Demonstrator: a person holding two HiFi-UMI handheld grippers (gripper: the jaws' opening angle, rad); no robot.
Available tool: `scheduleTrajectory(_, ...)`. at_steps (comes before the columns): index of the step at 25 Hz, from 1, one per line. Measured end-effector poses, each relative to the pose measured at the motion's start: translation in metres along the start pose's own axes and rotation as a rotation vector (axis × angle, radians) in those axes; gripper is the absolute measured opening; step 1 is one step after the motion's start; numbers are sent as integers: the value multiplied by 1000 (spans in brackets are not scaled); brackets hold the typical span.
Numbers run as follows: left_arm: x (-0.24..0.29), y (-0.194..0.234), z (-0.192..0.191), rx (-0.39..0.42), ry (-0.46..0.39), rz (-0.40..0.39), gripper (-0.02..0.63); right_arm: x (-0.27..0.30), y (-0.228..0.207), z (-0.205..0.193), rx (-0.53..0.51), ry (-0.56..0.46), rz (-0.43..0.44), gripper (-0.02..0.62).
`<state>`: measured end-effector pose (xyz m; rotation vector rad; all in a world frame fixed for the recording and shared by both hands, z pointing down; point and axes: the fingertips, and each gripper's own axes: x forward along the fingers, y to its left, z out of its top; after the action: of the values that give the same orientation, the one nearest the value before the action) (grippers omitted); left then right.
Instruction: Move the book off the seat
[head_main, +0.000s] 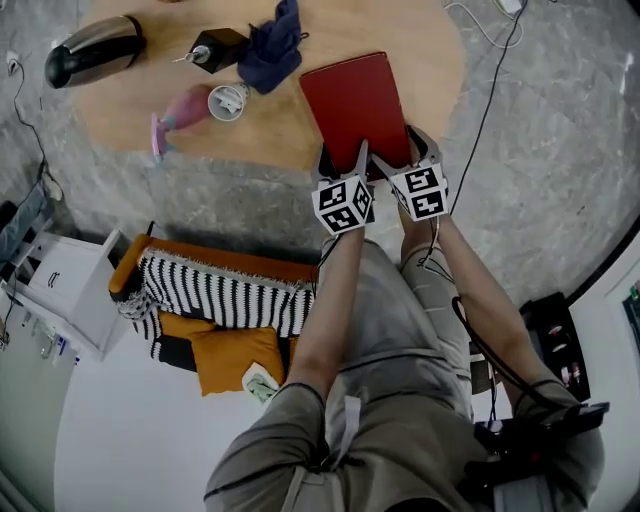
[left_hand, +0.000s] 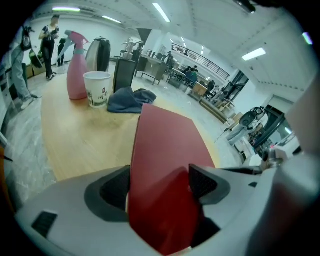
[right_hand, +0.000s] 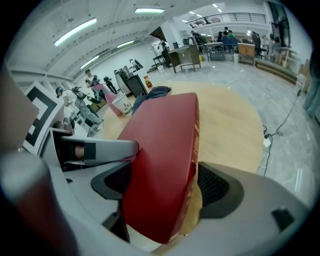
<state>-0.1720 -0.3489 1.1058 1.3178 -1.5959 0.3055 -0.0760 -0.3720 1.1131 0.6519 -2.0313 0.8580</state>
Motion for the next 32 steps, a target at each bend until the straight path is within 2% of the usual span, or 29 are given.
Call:
scheduleTrajectory(2,-12,3,13,41,-15,42,359,-8,0,18,-38,-39,-22,403)
scheduleTrajectory(5,-39,-1,49,78,-93,74,359,-35,-2,69,-42,-150,-21,403)
scheduleTrajectory(10,-101,-42,140,206,-269,27,359,-110,12,184,-92,-377,-18,403)
scheduleTrajectory(14,-171,-84,217,288,-391,-19,359,-189,49,262,-120,-527,3,402)
scheduleTrajectory(22,-326,-152,383,374,-709,-70,359,-339,141,375,-261,-718,77,402)
scheduleTrajectory(26,-413,-177,416,408,-811,-82,359,-417,181,399,-335,-785,78,403)
scheduleTrajectory(32,-519,-206,436,425,-951,-104,357,-505,209,426,-382,-885,67,402)
